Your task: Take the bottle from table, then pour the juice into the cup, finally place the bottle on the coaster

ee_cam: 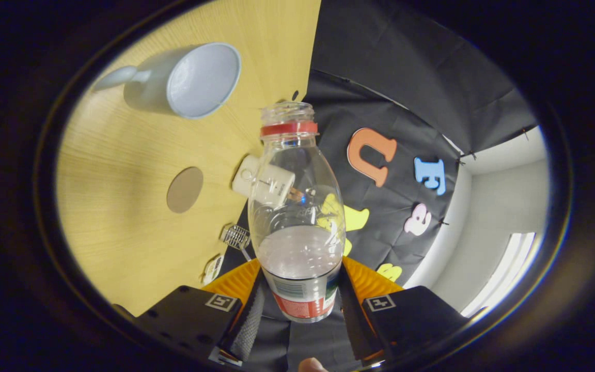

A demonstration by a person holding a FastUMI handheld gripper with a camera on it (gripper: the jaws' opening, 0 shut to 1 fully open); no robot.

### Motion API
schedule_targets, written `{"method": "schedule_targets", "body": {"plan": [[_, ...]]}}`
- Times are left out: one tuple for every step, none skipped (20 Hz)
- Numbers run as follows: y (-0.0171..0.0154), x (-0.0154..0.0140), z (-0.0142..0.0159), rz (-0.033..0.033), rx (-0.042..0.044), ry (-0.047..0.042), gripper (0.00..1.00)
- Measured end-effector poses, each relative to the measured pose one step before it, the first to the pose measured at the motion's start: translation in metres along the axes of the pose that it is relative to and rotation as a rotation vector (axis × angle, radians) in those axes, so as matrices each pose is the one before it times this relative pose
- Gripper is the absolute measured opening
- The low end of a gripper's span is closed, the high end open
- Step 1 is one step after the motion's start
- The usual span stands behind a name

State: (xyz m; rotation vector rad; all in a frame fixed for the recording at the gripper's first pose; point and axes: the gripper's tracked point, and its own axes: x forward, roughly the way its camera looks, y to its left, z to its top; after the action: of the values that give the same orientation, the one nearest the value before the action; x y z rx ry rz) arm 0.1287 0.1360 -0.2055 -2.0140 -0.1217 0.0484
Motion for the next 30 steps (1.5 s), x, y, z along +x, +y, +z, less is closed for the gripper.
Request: {"method": "schedule_targets", "body": {"plan": [[0.00084,0.00018,-0.00082,0.00259,0.01432,0.00153,0.76],[0.00142,-0.00104,-0.00102,0.00408,0.01701,0.00610,0.76],[0.00135,-0.00057,-0.00140,0.00457,0.01259,0.00273,0.76],[0.00158,-0.00088,-0.00049,0.00379,0.01517,0.00310,0.76],[0.00065,0.00039,0.00009,0.00238,0.01488,-0.00028,0.76],[0.00010,-0.00052,-0.00008,0.00194,0.02317,0.00176,0.76],[-0.00038,-0.00125,-0.00002,-0.00072,0.02238,0.00080,0.76],[-0.00018,0.00015,0.00169,-0.00152,0.02432,-0.00065,0.76],[0.00061,-0.00024,0.00141,0.00312,0.02535,0.00135,0.76],[0.00219,0.00082,0.00165,0.00560,0.01724,0.00210,0.76],[0.00263,0.00109,0.00096,0.00581,0.02736,-0.00033,0.76],[0.00344,-0.00131,0.00147,0.01203,0.03224,-0.00039,0.76],[0.00600,-0.00281,-0.00053,0.02342,0.06249,0.00119,0.76],[0.00561,-0.00144,0.00061,0.02613,0.05913,0.00085,0.76],[0.00432,-0.00311,0.00037,0.02325,0.06394,0.00135,0.76],[0.00148,-0.00287,-0.00025,0.01499,0.05414,0.00231,0.76],[-0.00074,-0.00344,0.00059,0.00785,0.04307,-0.00208,0.76],[-0.00237,-0.00149,0.00060,0.00072,0.03615,-0.00307,0.76],[-0.00230,-0.00058,-0.00094,-0.00087,0.03243,-0.00409,0.76],[-0.00068,-0.00240,-0.00089,0.00240,0.03725,-0.00423,0.76],[0.00156,-0.00106,-0.00172,0.01451,0.05101,-0.00201,0.76],[0.00259,-0.00333,-0.00305,0.02255,0.05950,0.00226,0.76],[0.00250,-0.00152,-0.00366,0.02692,0.06780,0.00398,0.76],[0.00041,-0.00306,-0.00320,0.01850,0.06180,0.00584,0.76],[-0.00195,-0.00304,-0.00287,0.01471,0.06067,0.00679,0.76],[-0.00017,-0.00393,-0.00015,0.01514,0.05606,0.00045,0.76],[-0.00080,-0.00216,-0.00013,0.01901,0.07343,-0.00119,0.76],[0.00093,-0.00252,0.00221,0.02184,0.06746,-0.00871,0.76],[0.00056,-0.00241,0.00156,0.01786,0.05914,-0.00344,0.76],[0.00022,-0.00471,0.00328,0.02275,0.06082,-0.00893,0.76]]}}
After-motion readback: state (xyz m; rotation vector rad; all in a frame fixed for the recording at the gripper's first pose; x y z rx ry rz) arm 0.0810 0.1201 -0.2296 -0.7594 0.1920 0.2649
